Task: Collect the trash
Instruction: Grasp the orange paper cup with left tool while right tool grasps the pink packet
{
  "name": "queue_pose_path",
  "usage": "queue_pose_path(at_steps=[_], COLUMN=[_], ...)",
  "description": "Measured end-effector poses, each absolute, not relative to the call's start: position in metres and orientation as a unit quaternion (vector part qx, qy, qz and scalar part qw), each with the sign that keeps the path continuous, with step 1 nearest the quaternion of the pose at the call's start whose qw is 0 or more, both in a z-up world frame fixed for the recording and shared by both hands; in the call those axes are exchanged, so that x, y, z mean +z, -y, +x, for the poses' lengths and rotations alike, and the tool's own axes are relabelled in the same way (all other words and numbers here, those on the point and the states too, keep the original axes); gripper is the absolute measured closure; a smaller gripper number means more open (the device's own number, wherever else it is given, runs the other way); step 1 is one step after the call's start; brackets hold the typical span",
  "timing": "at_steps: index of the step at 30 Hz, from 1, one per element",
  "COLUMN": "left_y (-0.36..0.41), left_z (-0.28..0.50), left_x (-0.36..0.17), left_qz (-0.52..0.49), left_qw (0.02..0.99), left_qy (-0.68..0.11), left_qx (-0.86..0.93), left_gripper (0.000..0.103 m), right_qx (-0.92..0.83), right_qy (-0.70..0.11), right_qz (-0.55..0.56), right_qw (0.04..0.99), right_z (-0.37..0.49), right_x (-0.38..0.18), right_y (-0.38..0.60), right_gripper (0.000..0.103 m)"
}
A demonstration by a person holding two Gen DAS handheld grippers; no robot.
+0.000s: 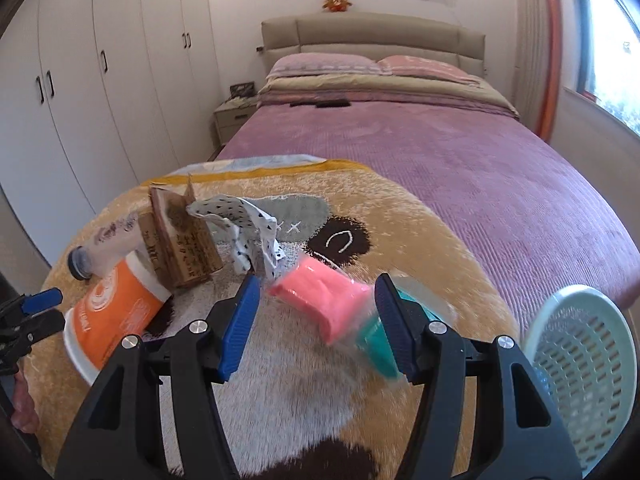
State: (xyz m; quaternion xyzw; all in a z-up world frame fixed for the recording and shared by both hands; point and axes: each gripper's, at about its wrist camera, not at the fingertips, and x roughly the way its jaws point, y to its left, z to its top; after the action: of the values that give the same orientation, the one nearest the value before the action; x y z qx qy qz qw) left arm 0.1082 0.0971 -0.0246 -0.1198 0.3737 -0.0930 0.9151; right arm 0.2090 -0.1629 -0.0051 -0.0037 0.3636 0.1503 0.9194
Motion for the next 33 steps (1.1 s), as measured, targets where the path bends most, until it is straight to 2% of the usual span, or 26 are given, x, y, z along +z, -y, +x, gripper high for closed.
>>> queue_pose_path(at_steps=[3,5,10,12,14,25,33], left_y=[-0.091,-0.086,-0.079,-0.073,-0.070,-0.066,-0.061], left_z=[0.117,0.122,0.126,0.125,0.123,0.115,0.098], left_x=[-0.034,-0.039,-0.049,-0.049,-0.048,-0.043,-0.034], left_qz=[-0.107,-0.106,-0.123,-0.110,-0.109,-0.129,-0.132], left_qw=[0.910,0.907,0.897,0.899,0.899,0.903,0.909], left_qy=[-0.389,-0.396,-0.408,-0.408,-0.406,-0.392,-0.371], left_qx=[-0.095,-0.096,-0.117,-0.116,-0.121,-0.119,-0.134], left_gripper=[0.022,0.015,0.015,0.018,0.027,0.039,0.060], right_qx=[0.162,0.167,0.176,0.180,0.185,0.218,0.244], right_qy=[-0.378,-0.384,-0.400,-0.406,-0.408,-0.414,-0.439], right_qz=[0.013,0.013,0.006,-0.001,-0.003,-0.057,-0.054], right_qw=[0.911,0.908,0.899,0.896,0.894,0.882,0.863], right_z=[0.226,0.234,0.249,0.252,0.252,0.234,0.201], right_x=[-0.011,-0.013,-0.022,-0.027,-0.030,-0.033,-0.040], right_y=[0.167,0.168,0.168,0.166,0.162,0.141,0.136], right_gripper=[0.047,0.047,0.047,0.047,0.045,0.044,0.044])
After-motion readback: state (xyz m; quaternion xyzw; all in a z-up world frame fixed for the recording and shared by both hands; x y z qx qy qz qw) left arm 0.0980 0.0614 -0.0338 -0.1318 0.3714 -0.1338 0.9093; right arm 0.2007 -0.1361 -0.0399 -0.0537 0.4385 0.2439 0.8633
